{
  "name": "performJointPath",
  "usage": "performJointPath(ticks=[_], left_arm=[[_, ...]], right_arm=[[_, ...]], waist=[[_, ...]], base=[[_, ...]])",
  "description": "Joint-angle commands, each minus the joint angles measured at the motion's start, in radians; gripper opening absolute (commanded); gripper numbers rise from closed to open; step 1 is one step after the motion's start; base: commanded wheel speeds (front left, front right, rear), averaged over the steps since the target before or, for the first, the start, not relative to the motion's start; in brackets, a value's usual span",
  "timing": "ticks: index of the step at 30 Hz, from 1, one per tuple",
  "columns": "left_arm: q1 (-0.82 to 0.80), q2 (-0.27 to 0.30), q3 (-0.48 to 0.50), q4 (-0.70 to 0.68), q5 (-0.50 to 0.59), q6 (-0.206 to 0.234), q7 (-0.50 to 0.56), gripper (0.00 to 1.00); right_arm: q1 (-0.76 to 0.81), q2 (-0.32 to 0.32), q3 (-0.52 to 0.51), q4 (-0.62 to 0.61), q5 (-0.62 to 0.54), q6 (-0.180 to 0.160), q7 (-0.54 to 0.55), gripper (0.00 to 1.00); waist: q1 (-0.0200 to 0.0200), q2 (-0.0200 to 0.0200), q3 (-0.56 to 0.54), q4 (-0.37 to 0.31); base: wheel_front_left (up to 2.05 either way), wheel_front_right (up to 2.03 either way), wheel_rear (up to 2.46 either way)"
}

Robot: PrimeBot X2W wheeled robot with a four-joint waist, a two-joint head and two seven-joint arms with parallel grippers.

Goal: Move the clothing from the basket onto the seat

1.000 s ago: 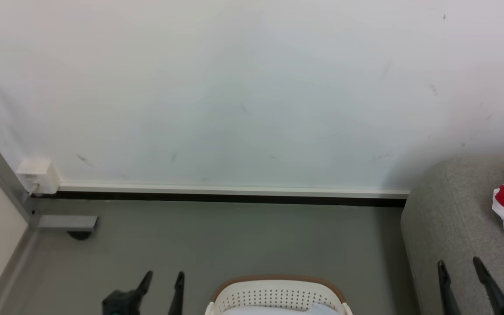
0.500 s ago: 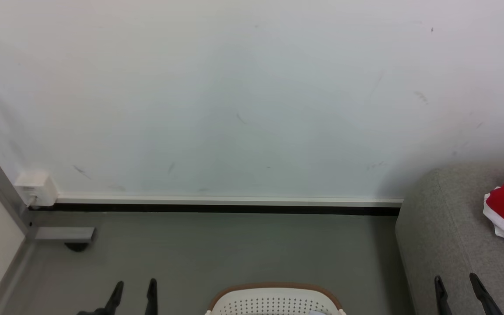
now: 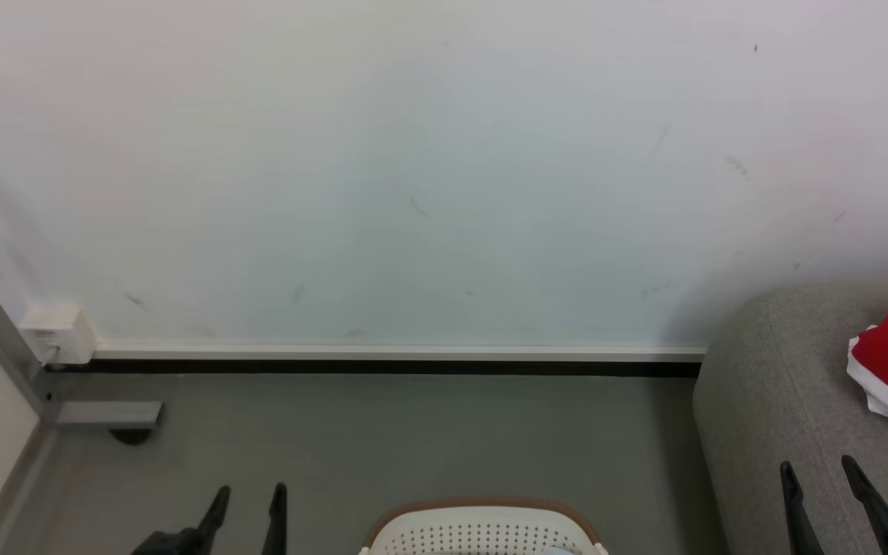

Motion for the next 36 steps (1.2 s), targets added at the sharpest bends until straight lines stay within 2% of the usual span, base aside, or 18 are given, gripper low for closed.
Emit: performJointPath(ticks=[1,9,18,19,23,36], left_arm=[[-0.009,-0.003,0.012,0.009,0.021,-0.01,0.0,1.0],[-0.027,-0.021,0.048,0.034,0.047,-0.046,0.0,1.0],[-0.035,-0.038,0.073,0.058,0.06,-0.067,0.0,1.0],[-0.032,-0.038,0.07,0.058,0.057,-0.065,0.0,0.0],[-0.011,-0.046,0.07,0.09,0.048,-0.065,0.006,0.0],[-0.027,-0.048,0.103,0.053,-0.199,-0.077,0.074,0.0]], right_arm=[[-0.007,-0.008,0.001,0.008,0.016,-0.003,0.001,1.0],[0.003,-0.003,0.007,0.018,0.021,-0.003,0.001,1.0],[-0.004,0.0,0.011,0.016,0.022,-0.003,0.001,1.0],[0.001,0.003,0.013,0.017,0.021,0.0,0.0,0.0],[0.019,0.016,0.014,0.046,0.03,0.0,0.005,0.0],[-0.009,0.027,-0.005,0.033,0.284,0.0,0.072,0.0]], waist=[[-0.0001,0.0,-0.006,0.005],[-0.0001,0.0,-0.01,0.006],[-0.0001,0.0,0.0,-0.003],[0.0,0.0,0.0,-0.003],[0.0,0.0,0.0,-0.003],[0.0,0.0,0.01,-0.002]], base=[[0.0,0.0,0.0],[0.0,0.0,0.0],[0.0,0.0,0.0],[0.0,0.0,0.0],[0.0,0.0,0.0],[0.0,0.0,0.0]])
